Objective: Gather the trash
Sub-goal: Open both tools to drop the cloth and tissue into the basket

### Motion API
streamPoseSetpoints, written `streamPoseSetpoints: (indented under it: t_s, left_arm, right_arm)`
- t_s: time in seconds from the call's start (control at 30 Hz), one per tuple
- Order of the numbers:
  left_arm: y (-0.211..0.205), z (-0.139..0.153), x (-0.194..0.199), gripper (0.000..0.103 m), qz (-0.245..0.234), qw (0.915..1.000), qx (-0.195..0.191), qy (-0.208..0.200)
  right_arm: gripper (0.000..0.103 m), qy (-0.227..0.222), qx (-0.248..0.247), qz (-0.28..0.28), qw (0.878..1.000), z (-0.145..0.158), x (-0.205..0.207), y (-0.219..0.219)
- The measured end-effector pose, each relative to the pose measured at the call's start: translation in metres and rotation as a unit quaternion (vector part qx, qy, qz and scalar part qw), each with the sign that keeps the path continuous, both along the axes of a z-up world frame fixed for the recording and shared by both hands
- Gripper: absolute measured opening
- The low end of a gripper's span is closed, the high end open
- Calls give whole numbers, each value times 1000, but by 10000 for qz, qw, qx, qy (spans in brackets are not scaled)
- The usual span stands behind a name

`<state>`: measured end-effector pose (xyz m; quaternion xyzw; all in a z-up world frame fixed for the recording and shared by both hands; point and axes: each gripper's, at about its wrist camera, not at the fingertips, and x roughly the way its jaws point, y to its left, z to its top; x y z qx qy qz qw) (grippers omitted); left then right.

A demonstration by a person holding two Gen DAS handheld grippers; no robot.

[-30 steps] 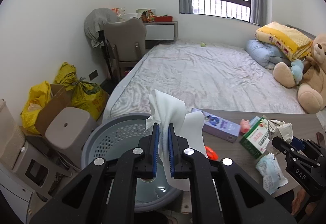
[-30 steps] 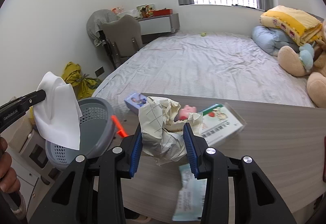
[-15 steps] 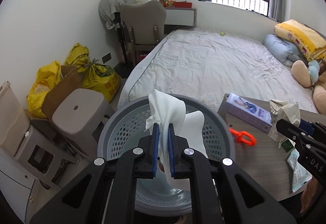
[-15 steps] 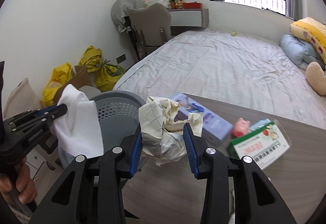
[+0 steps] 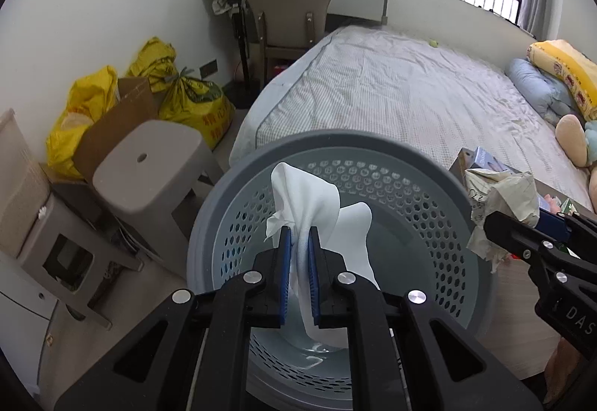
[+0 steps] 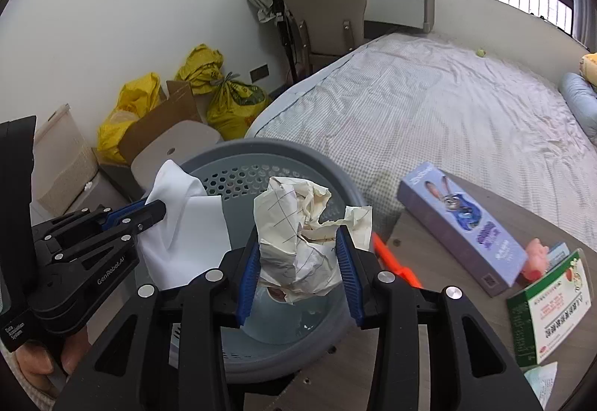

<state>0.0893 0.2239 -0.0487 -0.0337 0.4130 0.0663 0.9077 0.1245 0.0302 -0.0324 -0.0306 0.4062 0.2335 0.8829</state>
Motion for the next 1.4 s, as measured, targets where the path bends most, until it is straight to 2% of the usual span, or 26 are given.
streamPoseSetpoints:
  t_s: [0.1,0.23,0.27,0.37,0.4,0.43,0.63,0.83,1.0,1.4]
  left_arm:
    - [5,-7,2,13,48,9999,-67,119]
    - [7,-13,2,13,44,9998,-8,205]
    - [7,-14,2,15,41,9997,0,231]
    - [11,-15,1,38,102,9997,-14,240]
    - [12,-14,0,56,130,9997,-21,217]
    - [14,-12,-2,66,170,9997,-27,153]
    - [20,-9,-6,68,276,9996,-3,98]
    - [21,-3,-13,85,418,9991,64,-21]
    - [21,3,-19,93,503,9986,99,-113]
    - [12,20,-34,96,545,9981,125,-247]
  right_arm:
    - [38,61,-37,22,10000,-6,2,7]
    - [45,125,-65,21,9999,-11,4,10]
    - [50,133,-75,15,9999,-11,4,10]
    - [56,108,-120,1,9999,-12,3,10]
    - [56,99,-125,-1,9999,-12,3,10]
    - [56,85,-132,-10,9999,-11,2,10]
    - [56,66,-116,-81,9999,-10,-2,8]
    - [56,5,-112,-118,9999,-5,-9,6]
    - [57,-54,-92,-197,9997,0,-15,2]
    - [59,-220,23,-384,9990,15,-36,-19]
